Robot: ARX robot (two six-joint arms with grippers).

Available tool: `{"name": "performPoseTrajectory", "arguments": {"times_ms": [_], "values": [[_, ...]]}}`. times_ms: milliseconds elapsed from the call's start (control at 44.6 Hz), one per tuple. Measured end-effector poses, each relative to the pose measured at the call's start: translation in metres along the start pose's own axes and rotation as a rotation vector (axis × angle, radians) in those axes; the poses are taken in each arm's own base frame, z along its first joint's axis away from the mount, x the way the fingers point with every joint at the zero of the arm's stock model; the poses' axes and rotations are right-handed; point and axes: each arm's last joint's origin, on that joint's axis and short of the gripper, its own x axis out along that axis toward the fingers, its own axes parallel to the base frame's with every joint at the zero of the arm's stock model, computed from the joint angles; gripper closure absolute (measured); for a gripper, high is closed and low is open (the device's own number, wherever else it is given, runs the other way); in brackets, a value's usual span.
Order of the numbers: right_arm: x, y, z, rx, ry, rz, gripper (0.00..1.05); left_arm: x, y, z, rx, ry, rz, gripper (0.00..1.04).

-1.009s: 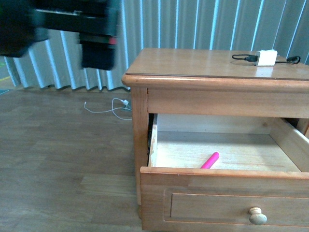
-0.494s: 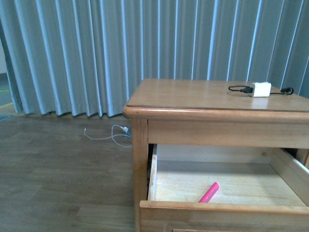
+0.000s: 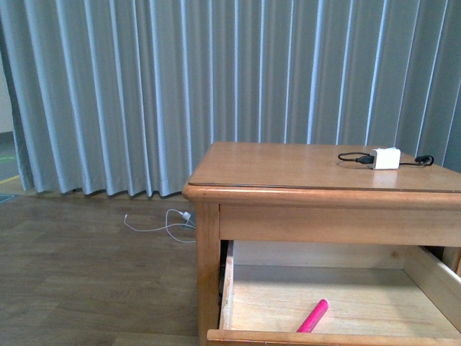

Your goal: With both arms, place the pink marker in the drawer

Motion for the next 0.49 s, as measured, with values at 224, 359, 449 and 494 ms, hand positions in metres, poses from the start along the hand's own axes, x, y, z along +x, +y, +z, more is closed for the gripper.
{"name": "performPoseTrajectory", "arguments": {"times_ms": [224, 359, 449, 494], "values": [[0.000, 0.000, 0.000, 0.000, 0.000, 0.000, 0.09, 0.000, 0.011, -0.009, 0.010, -0.003, 0.018, 1.01], [0.000, 0.000, 0.000, 0.000, 0.000, 0.000, 0.09, 0.000, 0.011, -0.013, 0.012, 0.000, 0.018, 1.01], [0.000, 0.000, 0.000, 0.000, 0.000, 0.000, 0.09, 0.000, 0.011, -0.016, 0.012, -0.002, 0.019, 1.01], [0.000, 0.000, 0.000, 0.000, 0.000, 0.000, 0.09, 0.000, 0.011, -0.018, 0.012, -0.001, 0.019, 1.01]]}}
